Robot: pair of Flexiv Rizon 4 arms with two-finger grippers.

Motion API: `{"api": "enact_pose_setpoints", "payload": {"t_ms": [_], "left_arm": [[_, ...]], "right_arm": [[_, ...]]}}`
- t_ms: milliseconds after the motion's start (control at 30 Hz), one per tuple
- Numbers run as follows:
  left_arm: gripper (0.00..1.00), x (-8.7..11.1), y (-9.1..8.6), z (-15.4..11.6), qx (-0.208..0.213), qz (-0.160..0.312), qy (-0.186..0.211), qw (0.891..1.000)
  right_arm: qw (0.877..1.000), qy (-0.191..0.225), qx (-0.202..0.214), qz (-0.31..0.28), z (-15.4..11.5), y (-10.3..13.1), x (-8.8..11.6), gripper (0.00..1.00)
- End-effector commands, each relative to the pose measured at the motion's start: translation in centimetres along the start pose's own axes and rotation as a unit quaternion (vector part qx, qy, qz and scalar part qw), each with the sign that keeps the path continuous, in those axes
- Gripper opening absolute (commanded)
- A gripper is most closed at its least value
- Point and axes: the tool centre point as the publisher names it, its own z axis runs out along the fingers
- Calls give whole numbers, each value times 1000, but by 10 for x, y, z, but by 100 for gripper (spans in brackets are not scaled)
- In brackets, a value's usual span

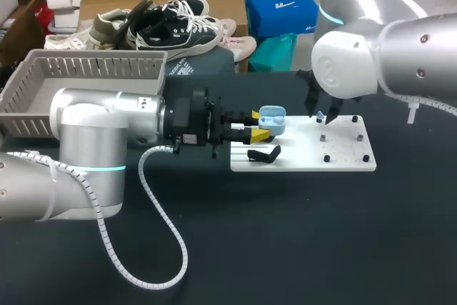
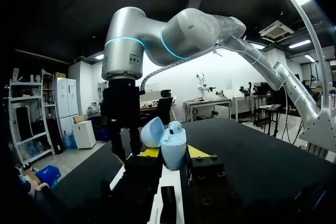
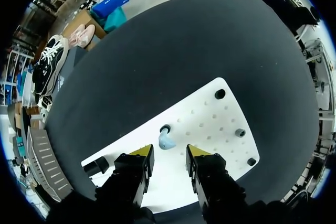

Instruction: Pick up each earbud case from the left stands, insert the matching earbuds, close the lid, and place the case in the box.

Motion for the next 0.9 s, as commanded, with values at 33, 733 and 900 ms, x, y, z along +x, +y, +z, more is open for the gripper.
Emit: {"api": "enact_pose_setpoints", "payload": {"t_ms": [33,733,900], "left_arm": [[0,1,0,1,-1,1,0,1000],[0,1,0,1,-1,1,0,1000],[0,1,0,1,-1,1,0,1000]], "right_arm": [[1000,2,0,-1,3,3,-2,36],[1000,4,4,-7,4,6,-6,0],[1000,6,4,-10,1,5,-4,0]]}}
